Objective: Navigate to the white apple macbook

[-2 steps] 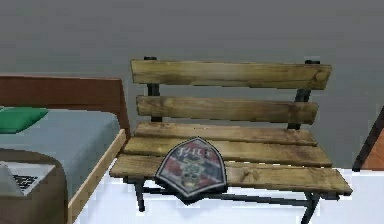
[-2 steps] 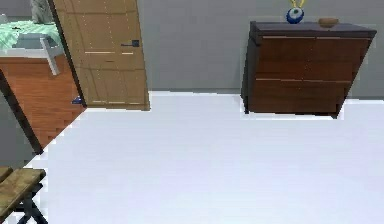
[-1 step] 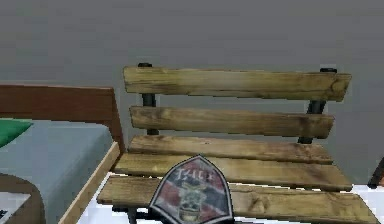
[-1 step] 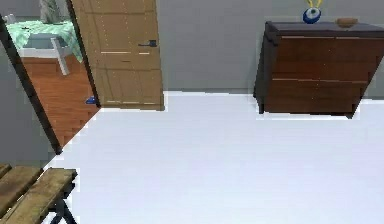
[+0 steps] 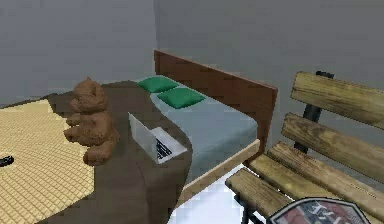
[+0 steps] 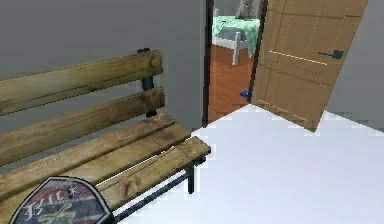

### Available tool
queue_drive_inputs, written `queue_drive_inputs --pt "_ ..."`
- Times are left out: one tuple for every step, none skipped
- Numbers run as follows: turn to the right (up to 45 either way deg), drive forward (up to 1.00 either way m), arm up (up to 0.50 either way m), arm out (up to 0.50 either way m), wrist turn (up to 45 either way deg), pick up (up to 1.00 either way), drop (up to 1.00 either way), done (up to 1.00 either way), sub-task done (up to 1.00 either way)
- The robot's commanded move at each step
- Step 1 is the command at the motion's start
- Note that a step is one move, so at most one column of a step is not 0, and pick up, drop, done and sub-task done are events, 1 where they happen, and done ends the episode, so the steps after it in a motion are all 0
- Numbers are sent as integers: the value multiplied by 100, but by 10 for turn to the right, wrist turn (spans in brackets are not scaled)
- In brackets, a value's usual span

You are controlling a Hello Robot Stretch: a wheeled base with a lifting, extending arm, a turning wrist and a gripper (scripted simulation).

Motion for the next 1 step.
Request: queue_drive_inputs --pt "-90 0 0 0 0 0 0 0 0"
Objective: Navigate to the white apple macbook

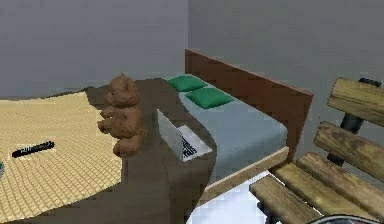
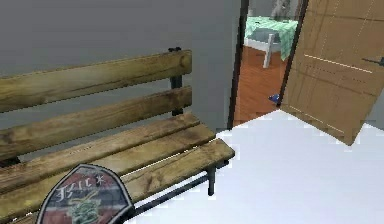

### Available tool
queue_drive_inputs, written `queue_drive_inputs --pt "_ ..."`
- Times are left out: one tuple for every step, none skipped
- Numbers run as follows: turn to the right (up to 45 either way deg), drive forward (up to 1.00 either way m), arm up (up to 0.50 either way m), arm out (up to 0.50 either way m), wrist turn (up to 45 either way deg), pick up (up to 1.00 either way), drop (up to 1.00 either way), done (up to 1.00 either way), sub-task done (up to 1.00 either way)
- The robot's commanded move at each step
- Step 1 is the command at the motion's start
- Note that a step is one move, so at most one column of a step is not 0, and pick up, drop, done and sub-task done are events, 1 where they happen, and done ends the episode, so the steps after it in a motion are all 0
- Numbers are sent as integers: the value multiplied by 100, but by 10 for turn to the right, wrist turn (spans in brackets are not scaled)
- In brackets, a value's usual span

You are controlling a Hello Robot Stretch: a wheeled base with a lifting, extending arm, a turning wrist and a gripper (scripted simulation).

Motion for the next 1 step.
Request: queue_drive_inputs --pt "0 0 0 0 0 0 0 100 0"
